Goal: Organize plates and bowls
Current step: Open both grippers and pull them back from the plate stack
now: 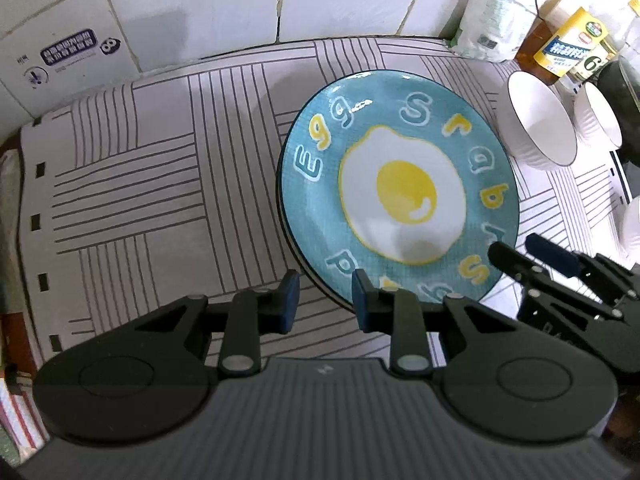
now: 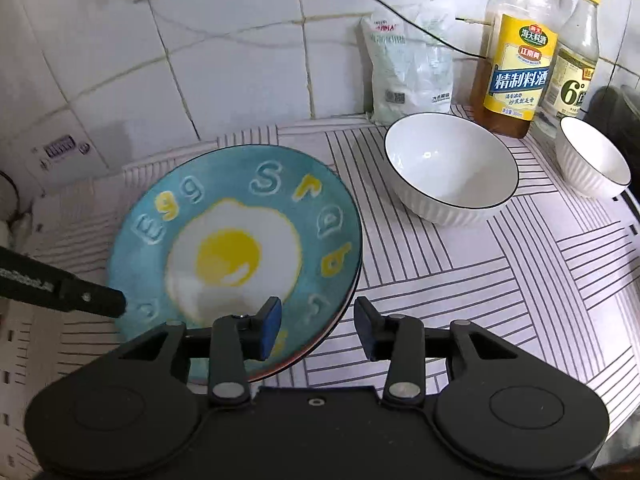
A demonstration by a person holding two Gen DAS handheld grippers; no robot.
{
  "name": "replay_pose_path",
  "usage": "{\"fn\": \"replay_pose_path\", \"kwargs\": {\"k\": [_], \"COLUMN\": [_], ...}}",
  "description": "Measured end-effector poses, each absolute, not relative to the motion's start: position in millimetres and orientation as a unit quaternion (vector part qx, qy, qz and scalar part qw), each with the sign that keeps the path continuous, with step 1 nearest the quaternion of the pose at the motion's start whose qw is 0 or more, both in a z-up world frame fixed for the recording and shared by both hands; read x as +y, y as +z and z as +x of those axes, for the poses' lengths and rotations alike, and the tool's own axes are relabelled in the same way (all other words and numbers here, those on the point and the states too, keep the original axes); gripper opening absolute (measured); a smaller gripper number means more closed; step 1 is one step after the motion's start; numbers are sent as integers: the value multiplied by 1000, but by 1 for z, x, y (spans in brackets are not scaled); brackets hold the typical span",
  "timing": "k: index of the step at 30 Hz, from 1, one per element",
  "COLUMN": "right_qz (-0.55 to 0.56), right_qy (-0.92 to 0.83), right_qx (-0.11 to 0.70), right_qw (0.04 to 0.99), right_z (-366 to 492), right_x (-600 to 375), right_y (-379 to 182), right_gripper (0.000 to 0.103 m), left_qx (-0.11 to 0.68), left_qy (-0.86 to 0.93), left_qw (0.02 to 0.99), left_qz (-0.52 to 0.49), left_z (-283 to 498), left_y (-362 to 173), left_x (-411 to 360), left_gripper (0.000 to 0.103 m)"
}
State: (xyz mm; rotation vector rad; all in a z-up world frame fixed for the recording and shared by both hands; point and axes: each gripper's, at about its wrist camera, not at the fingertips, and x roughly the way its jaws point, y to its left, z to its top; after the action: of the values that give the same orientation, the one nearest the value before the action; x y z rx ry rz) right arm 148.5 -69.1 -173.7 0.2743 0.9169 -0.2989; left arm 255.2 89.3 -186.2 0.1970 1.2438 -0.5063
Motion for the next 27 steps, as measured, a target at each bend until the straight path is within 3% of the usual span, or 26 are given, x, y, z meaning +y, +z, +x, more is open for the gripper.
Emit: {"fn": "replay_pose_path", "kwargs": {"k": [11,16,18,22,23,27], "right_qz": [132,119,99,70,72,74], "right_qy": [-185,-184,-185,-178,-175,-157], "right_qx": [430,439,440,439,439,442], "right_qw": [874,871,873,878,878,880], "right_z": [112,92,83,60,55,29], "right_x": [-87,-105,-112,-133,-141,-171], "right_y": [-137,-115,-106,-88,-85,-73], "right_gripper": [47,48,48,48,50,66], "left_qx": [553,552,551,549,548,546], "left_qy": [-246,-239,-233,-223,-218,-216], "left_qw": [781,782,785,789,791,790], "left_qz": [155,164,161,161,162,176], "left_z": [205,180,170,148,143,118], "left_y": [-155,-133,-122,-104,-102,-92], "left_x": [67,46,38,16,9,-21], "left_gripper": [36,52,67,81,86,87]}}
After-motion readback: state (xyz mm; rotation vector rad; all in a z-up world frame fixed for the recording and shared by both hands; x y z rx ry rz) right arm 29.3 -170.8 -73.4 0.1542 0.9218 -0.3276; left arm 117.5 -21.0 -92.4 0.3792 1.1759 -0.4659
